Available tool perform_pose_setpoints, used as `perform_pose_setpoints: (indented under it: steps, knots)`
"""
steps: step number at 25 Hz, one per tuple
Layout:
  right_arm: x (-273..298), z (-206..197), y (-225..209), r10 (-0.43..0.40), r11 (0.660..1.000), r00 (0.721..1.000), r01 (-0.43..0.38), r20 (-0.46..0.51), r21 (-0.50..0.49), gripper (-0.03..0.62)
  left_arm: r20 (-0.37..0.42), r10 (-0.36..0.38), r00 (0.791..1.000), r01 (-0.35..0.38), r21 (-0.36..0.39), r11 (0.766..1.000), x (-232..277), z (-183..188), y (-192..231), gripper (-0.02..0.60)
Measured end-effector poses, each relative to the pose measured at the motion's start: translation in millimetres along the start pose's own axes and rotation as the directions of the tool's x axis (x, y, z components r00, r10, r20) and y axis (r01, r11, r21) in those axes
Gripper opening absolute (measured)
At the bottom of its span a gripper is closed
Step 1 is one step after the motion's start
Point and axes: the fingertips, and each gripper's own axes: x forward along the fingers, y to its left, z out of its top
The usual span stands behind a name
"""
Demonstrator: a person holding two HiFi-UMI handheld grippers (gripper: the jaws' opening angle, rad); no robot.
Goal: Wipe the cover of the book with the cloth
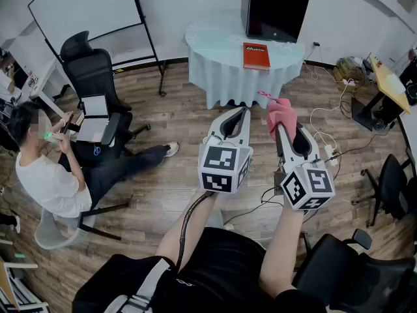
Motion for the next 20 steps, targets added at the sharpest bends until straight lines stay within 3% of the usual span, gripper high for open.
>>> perform_pose_setpoints:
  steps: [11, 20]
  knots:
    - [-8, -6, -18, -0.041, 0.999, 0.999, 0.04, 0.024, 0.037, 0.153, -0.014, -0.022, 1.0, 0.022, -0.028, 0.999, 8, -15, -11, 0.012]
    - [15, -1, -19, -0.014, 0.998, 0.999, 0.012, 0.044, 0.055, 0.153, -0.001, 0.009, 1.0, -0.009, -0.016, 1.0, 13, -3, 9, 0.012]
